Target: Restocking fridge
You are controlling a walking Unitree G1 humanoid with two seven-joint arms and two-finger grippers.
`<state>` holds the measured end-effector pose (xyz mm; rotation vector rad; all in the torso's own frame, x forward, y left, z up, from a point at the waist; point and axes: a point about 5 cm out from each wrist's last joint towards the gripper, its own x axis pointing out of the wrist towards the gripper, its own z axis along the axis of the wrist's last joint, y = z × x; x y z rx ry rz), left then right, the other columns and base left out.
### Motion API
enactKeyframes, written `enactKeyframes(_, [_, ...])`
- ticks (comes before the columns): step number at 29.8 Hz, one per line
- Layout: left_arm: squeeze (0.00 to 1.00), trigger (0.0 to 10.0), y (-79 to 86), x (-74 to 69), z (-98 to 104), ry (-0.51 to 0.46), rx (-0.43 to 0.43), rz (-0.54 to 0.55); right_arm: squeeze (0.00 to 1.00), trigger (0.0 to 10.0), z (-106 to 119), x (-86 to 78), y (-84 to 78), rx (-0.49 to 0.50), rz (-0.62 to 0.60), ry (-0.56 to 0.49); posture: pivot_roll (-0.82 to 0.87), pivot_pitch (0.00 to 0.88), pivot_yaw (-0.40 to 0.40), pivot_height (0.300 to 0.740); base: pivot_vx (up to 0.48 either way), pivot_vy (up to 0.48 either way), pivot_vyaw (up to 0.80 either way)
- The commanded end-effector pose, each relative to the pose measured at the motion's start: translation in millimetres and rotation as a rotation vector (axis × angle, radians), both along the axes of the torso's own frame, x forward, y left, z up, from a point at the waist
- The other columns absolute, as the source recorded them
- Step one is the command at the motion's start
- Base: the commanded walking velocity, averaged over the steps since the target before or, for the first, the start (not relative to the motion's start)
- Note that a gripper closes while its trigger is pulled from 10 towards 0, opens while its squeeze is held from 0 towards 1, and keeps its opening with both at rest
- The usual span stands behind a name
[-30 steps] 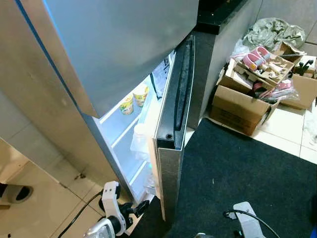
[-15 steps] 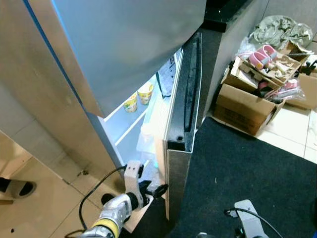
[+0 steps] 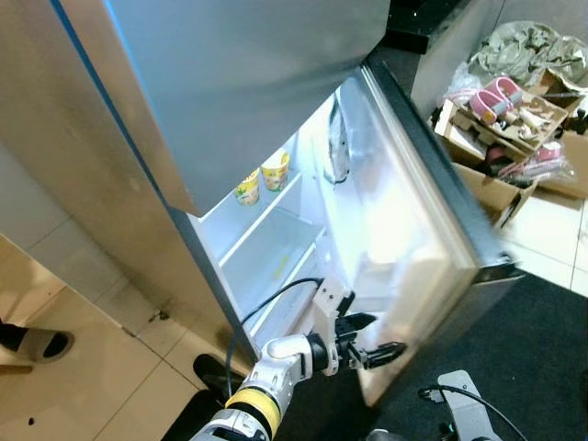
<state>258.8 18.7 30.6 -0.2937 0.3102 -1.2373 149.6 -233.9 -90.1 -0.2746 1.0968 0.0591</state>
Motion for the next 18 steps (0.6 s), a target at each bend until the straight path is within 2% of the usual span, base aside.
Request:
enactKeyframes(1, [0.00, 10.0, 17.5, -5.2, -18, 0.079, 0.035, 0.091, 0.00, 10.0, -2, -4.5, 0.7, 0.005, -0.012, 0.009, -0.04, 0.077, 0.041, 0.740, 0.000, 0.000, 0.00])
enactKeyframes(3, [0.00, 10.0, 78.7, -1.9, -41, 0.175, 0.183, 0.300, 0.00, 10.0, -3, -7.1, -0.6, 0.003, -0.015, 0.015, -0.04, 0.077, 0.041, 0.740, 0.000, 0.000, 0.00])
enactKeyframes(4, [0.00, 10.0, 97.3, -4.0, -47, 0.201, 0.227, 0.354, 0.00, 10.0, -3, -8.0, -1.0, 0.002, -0.017, 0.017, -0.04, 0.077, 0.041, 0.740, 0.000, 0.000, 0.00])
enactKeyframes(5, [0.00, 10.0, 97.3, -4.0, -47, 0.201, 0.227, 0.354, 0.00, 10.0, -3, -8.0, -1.0, 0.002, -0.017, 0.017, -0.04, 0.077, 0.041, 0.740, 0.000, 0.000, 0.00])
enactKeyframes(6, [0.00, 10.0, 120.3, -14.0, -58, 0.252, 0.277, 0.417, 0.00, 10.0, -3, -10.0, -0.9, 0.003, -0.019, 0.020, -0.03, 0.084, 0.051, 0.740, 0.000, 0.000, 0.00])
enactKeyframes(8, [0.00, 10.0, 126.7, -17.8, -61, 0.271, 0.290, 0.437, 0.00, 10.0, -4, -10.7, -0.8, 0.003, -0.019, 0.022, -0.03, 0.084, 0.051, 0.740, 0.000, 0.000, 0.00])
enactKeyframes(10, [0.00, 10.0, 143.8, -32.3, -73, 0.332, 0.347, 0.505, 0.00, 10.0, -4, -11.9, 0.2, 0.005, -0.020, 0.023, -0.03, 0.084, 0.051, 0.740, 0.000, 0.000, 0.00])
enactKeyframes(13, [0.00, 10.0, 148.3, -37.0, -76, 0.350, 0.362, 0.526, 0.00, 10.0, -5, -12.0, 0.7, 0.006, -0.020, 0.023, -0.03, 0.084, 0.051, 0.740, 0.000, 0.000, 0.00])
enactKeyframes(14, [0.00, 10.0, 154.9, -45.7, -83, 0.388, 0.384, 0.572, 0.00, 10.0, -4, -9.8, 1.9, 0.011, -0.015, 0.013, -0.03, 0.083, 0.049, 0.740, 0.000, 0.000, 0.00])
enactKeyframes(15, [0.00, 10.0, 154.9, -45.7, -83, 0.388, 0.384, 0.572, 0.00, 10.0, -4, -9.8, 1.9, 0.011, -0.015, 0.013, -0.03, 0.083, 0.049, 0.740, 0.000, 0.000, 0.00])
enactKeyframes(16, [0.00, 10.0, 161.1, -57.0, -91, 0.433, 0.415, 0.626, 0.00, 10.0, -2, -3.5, 3.5, 0.017, 0.012, -0.014, -0.03, 0.082, 0.044, 0.740, 0.000, 0.000, 0.00])
enactKeyframes(18, [0.00, 10.0, 161.1, -57.0, -91, 0.433, 0.415, 0.626, 0.00, 10.0, -2, -3.5, 3.5, 0.017, 0.012, -0.014, -0.03, 0.082, 0.044, 0.740, 0.000, 0.000, 0.00])
